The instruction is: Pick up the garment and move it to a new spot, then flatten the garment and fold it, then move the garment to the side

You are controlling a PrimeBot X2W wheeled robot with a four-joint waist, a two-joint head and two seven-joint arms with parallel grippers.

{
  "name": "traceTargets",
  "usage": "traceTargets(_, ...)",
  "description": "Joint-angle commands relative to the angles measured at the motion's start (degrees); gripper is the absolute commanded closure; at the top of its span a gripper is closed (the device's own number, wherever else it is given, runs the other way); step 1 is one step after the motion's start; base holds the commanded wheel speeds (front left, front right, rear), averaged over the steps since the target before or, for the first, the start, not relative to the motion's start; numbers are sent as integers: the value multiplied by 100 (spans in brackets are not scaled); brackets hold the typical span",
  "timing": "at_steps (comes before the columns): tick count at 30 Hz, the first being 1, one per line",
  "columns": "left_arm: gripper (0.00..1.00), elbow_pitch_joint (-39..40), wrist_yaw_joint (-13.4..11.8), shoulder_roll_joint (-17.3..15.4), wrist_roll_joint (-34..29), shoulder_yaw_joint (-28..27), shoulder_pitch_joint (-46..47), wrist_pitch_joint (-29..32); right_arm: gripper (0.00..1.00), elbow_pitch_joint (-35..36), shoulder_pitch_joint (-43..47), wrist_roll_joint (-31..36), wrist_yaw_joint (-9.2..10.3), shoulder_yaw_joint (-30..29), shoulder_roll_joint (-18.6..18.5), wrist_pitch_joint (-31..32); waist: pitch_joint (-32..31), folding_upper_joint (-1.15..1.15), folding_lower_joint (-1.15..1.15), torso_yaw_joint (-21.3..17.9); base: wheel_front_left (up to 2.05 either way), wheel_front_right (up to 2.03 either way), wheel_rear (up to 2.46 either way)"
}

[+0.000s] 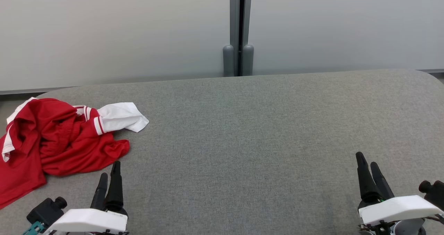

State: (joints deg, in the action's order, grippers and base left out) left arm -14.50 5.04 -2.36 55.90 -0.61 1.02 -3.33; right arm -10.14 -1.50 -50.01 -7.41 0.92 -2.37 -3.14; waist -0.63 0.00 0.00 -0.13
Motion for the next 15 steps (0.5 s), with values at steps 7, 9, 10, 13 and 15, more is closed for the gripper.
traceTargets(7,0,4,-46,-71,-946,49,-73,-172,0,55,41,780,-10,69,-70,-195,-11,0,0,5,0,0,0)
traceTargets(9,0,26,-54,-83,-1153,55,-89,-207,0,55,53,940,-10,84,-70,-232,-12,0,0,5,0,0,0)
traceTargets(10,0,28,-50,-91,-1255,65,-99,-227,0,54,63,1021,-10,92,-70,-250,-13,0,0,5,0,0,0)
traceTargets(13,0,12,-27,-93,-1500,86,-120,-281,0,52,87,1249,-10,121,-70,-303,-14,0,0,5,0,0,0)
traceTargets(15,0,2,-13,-100,-1658,90,-130,-313,0,53,99,1404,-10,143,-71,-338,-17,0,0,4,0,0,0)
